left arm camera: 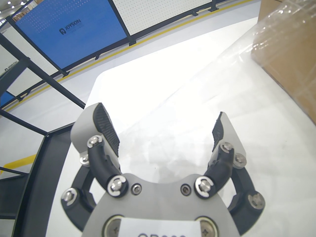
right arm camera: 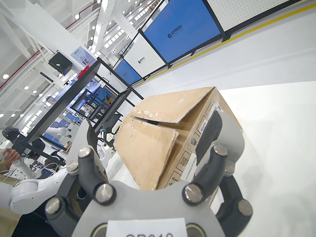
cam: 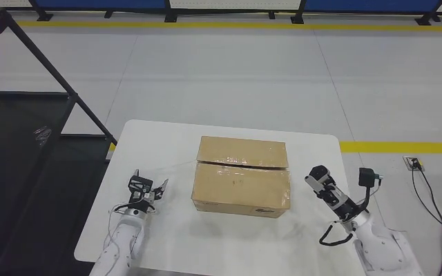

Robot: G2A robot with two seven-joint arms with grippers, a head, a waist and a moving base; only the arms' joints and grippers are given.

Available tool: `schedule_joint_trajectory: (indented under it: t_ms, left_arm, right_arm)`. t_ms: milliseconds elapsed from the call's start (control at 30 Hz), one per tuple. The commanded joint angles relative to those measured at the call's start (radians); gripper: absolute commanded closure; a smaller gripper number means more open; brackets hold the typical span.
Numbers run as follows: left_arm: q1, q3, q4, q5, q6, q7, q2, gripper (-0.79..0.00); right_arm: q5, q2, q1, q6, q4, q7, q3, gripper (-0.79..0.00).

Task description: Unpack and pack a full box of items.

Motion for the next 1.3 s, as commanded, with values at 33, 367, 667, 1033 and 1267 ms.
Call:
schedule_joint_trajectory:
  t_ms: [33, 367, 667, 1033, 1267]
  left_arm:
    - [0.042, -0.028, -0.053, 0.006, -0.073, 0.017, 0.013, -0.785]
    - [0.226, -0.172, -0.343, -0.014, -0.411, 0.048, 0.068, -0.785]
    - [0.23, -0.165, -0.367, -0.044, -0.406, 0.058, 0.065, -0.785]
    - [0.245, -0.184, -0.395, -0.233, -0.299, 0.104, 0.053, -0.785]
    - [0.246, -0.206, -0.385, -0.302, -0.311, 0.117, 0.054, -0.785]
  right_arm:
    - [0.02, 0.003, 0.017, 0.007, 0.003, 0.043, -0.005, -0.785]
    - [-0.01, 0.011, 0.071, 0.105, 0.003, 0.166, -0.015, -0.785]
    - [0.112, 0.009, 0.101, 0.1, 0.069, 0.224, -0.044, -0.785]
    - [0.221, -0.001, 0.234, 0.043, 0.272, 0.325, -0.147, -0.785]
    - [0.259, -0.008, 0.269, 0.008, 0.31, 0.345, -0.197, -0.785]
